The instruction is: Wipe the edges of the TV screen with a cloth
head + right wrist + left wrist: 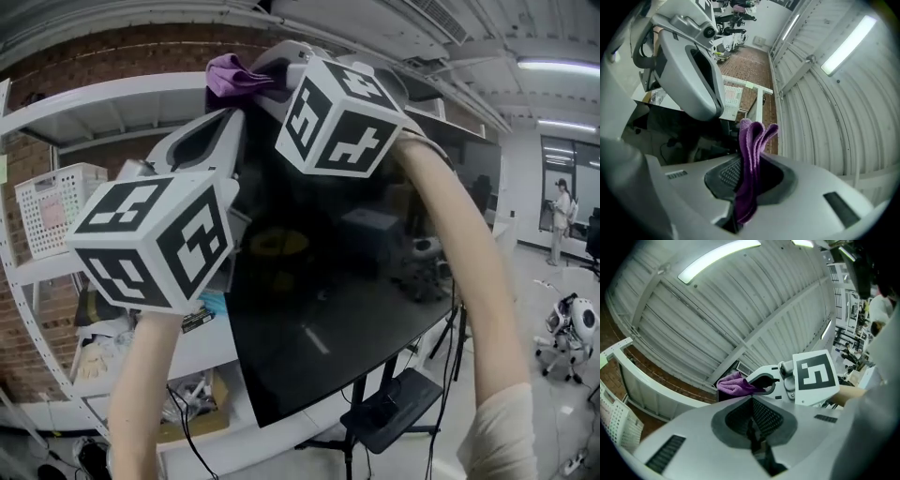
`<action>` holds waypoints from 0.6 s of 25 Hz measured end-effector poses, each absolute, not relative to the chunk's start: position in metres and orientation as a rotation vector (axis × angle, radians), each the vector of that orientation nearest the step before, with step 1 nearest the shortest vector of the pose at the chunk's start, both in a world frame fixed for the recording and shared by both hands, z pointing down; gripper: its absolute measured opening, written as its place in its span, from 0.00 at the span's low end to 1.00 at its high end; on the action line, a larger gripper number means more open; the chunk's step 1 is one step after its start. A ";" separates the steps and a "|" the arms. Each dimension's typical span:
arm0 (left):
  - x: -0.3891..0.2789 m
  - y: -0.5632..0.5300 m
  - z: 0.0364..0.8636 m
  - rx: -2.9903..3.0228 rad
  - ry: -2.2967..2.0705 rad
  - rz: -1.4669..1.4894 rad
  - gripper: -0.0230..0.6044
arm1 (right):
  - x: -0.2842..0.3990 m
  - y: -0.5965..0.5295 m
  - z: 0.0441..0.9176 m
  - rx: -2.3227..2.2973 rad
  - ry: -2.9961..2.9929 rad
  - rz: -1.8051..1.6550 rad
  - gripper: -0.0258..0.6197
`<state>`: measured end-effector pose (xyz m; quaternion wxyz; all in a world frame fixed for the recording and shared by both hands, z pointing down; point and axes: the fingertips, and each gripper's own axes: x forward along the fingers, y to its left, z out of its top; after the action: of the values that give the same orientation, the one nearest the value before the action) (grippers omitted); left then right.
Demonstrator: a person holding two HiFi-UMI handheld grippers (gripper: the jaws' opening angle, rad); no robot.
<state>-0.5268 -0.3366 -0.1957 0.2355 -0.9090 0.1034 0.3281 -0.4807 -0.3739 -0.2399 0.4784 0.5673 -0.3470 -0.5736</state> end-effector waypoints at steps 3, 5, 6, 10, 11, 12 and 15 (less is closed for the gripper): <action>-0.503 -0.336 -0.199 -2.491 0.420 0.893 0.06 | -0.454 -0.362 -0.243 1.346 -0.832 -1.401 0.12; -0.488 -0.336 -0.202 -2.500 0.496 0.922 0.06 | -0.428 -0.357 -0.242 1.333 -0.858 -1.396 0.12; -0.479 -0.334 -0.202 -2.517 0.515 0.946 0.06 | -0.414 -0.353 -0.242 1.330 -0.877 -1.392 0.12; -0.441 -0.321 -0.198 -2.538 0.572 1.004 0.06 | -0.357 -0.339 -0.239 1.310 -0.921 -1.368 0.12; -0.432 -0.316 -0.198 -2.534 0.574 1.017 0.06 | -0.346 -0.337 -0.238 1.302 -0.926 -1.361 0.12; -0.423 -0.311 -0.198 -2.534 0.566 1.031 0.06 | -0.337 -0.335 -0.237 1.297 -0.932 -1.357 0.12; -0.392 -0.296 -0.196 -2.528 0.543 1.021 0.06 | -0.315 -0.328 -0.235 1.293 -0.909 -1.346 0.12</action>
<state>-0.3917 -0.2958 -0.1963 0.1797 -0.8946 0.1920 0.3612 -0.3147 -0.3281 -0.2349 0.5081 0.5366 -0.3770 -0.5584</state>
